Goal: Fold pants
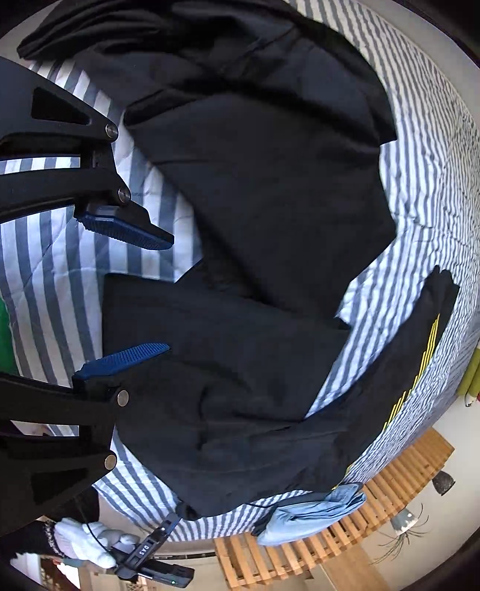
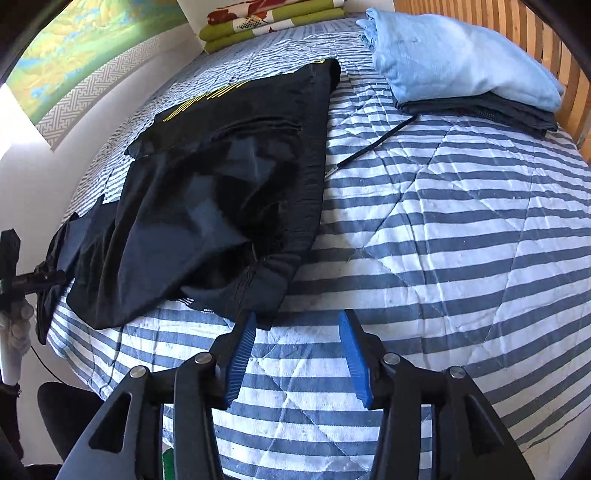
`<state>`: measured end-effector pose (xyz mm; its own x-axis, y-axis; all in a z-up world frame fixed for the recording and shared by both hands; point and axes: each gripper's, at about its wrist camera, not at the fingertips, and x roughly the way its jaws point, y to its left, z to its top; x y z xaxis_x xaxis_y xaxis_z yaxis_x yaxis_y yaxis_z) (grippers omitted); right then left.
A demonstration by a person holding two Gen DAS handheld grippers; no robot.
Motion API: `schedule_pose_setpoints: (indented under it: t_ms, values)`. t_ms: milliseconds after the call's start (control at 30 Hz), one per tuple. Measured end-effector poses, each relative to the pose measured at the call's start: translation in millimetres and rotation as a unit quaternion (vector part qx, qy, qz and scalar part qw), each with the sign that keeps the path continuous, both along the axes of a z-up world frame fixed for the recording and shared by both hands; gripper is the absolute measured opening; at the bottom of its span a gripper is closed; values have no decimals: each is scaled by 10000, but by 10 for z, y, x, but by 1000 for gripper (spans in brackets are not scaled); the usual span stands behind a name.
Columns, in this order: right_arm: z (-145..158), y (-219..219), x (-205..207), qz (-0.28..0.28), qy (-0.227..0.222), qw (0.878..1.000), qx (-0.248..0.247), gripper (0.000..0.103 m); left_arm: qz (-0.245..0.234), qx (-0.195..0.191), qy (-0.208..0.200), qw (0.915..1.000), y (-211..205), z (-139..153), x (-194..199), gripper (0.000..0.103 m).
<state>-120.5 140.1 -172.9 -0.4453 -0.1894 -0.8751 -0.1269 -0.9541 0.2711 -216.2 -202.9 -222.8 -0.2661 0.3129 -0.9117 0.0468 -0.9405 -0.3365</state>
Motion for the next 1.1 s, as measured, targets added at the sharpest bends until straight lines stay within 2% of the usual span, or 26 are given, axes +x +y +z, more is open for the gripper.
schedule_pose_setpoints:
  t_ms: [100,133,167,300,467,567,600,667,767,900,1000,1100]
  values:
    - [-41,-63,25,30,2,10000,42,45,-129,64,17,9999,144,-113,112,55]
    - [-43,-92,15,48,20,9999,134,45,-195,-64,85,9998,196,-131,143,34]
    - [-48,-112,6,29,43,9997,218,45,-262,-270,121,9992,245,-148,170,3]
    - [-105,-154,-87,-9,78,9998,162,46,-200,-244,261,9992,242,-54,242,3]
    - [-74,-248,-247,60,272,9996,31,44,231,75,633,9977,-28,336,334,3]
    - [-13,-364,-360,310,301,9990,135,10,485,148,865,9950,-208,622,316,3]
    - [28,-406,-398,391,293,9984,280,7,573,161,965,9935,-277,733,296,3]
    - [203,-525,-451,765,432,9931,773,5,785,261,1171,9897,-444,992,273,3]
    - [653,-631,-460,1296,840,9734,1694,4,1010,311,1498,9830,-674,1410,246,3]
    - [1277,-578,-338,1618,1452,9540,2064,4,923,179,1781,9795,-772,1797,406,3]
    - [1415,-537,-146,1706,1568,9499,2100,4,593,12,1484,9871,-641,1647,579,3]
    - [1108,-563,138,1848,1294,9520,2068,4,399,-73,869,9954,-559,1227,765,4]
